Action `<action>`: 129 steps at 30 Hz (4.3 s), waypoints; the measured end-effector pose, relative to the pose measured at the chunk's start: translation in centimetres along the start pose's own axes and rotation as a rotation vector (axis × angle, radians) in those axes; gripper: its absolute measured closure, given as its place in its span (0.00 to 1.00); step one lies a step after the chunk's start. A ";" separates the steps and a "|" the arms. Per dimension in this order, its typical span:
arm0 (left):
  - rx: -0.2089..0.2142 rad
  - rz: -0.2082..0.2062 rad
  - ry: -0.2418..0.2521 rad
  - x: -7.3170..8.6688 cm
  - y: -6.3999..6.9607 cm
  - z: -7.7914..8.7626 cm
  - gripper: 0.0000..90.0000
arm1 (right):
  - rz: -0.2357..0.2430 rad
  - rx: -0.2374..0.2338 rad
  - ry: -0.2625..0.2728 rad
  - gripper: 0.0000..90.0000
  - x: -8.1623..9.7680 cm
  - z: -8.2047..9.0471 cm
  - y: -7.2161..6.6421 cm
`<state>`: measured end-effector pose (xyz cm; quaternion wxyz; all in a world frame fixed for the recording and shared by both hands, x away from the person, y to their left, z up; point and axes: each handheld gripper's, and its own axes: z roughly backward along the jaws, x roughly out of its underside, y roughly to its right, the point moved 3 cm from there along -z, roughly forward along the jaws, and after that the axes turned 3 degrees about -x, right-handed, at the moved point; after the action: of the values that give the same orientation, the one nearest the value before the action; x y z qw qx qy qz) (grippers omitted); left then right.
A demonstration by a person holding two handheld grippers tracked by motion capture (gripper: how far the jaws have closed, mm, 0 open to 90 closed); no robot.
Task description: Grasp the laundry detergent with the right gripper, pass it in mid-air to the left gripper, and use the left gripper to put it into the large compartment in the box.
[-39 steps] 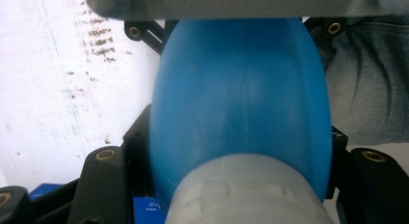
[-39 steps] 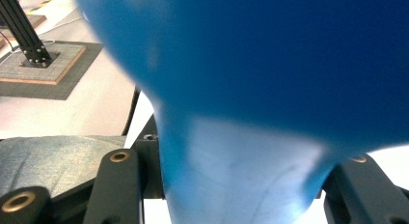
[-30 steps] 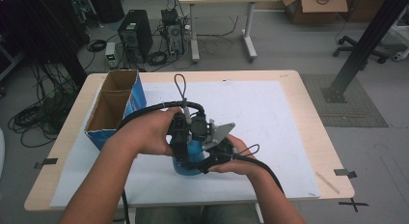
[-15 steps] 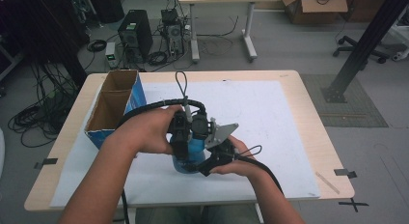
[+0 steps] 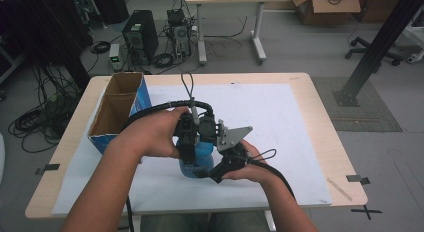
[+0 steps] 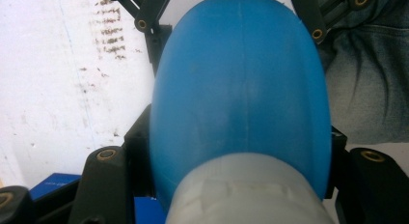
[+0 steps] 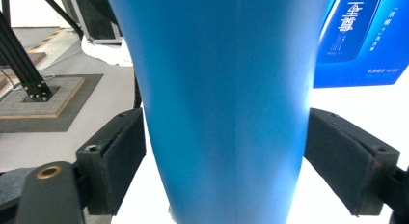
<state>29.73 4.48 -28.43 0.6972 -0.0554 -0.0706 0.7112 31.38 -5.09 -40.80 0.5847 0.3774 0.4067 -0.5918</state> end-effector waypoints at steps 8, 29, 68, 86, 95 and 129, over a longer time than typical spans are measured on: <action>0.001 0.007 -0.006 0.1 0.0 0.1 0.44 | -0.027 -0.007 0.005 0.01 0.3 0.0 0.0; 0.056 0.253 -0.077 1.1 -2.4 2.0 0.43 | -0.001 0.026 -0.102 0.01 0.2 7.0 0.5; 0.052 1.199 -0.107 10.2 -9.8 13.5 0.43 | 0.000 0.206 -0.348 0.02 0.7 16.3 2.8; 0.078 1.480 -0.099 18.5 -11.5 16.2 0.43 | -0.019 0.214 -0.365 0.02 0.5 16.7 3.4; 0.070 1.540 -0.117 21.0 -12.7 15.0 0.43 | -0.022 0.215 -0.371 0.02 0.5 16.5 3.5; 0.071 1.555 -0.152 23.7 -14.0 6.9 0.43 | -0.044 0.215 -0.382 0.02 0.8 15.9 3.7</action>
<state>41.78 28.24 -18.70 -0.0066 -0.0179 -0.0365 0.9992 35.53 -20.03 -35.52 0.5945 0.3096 0.2315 -0.7051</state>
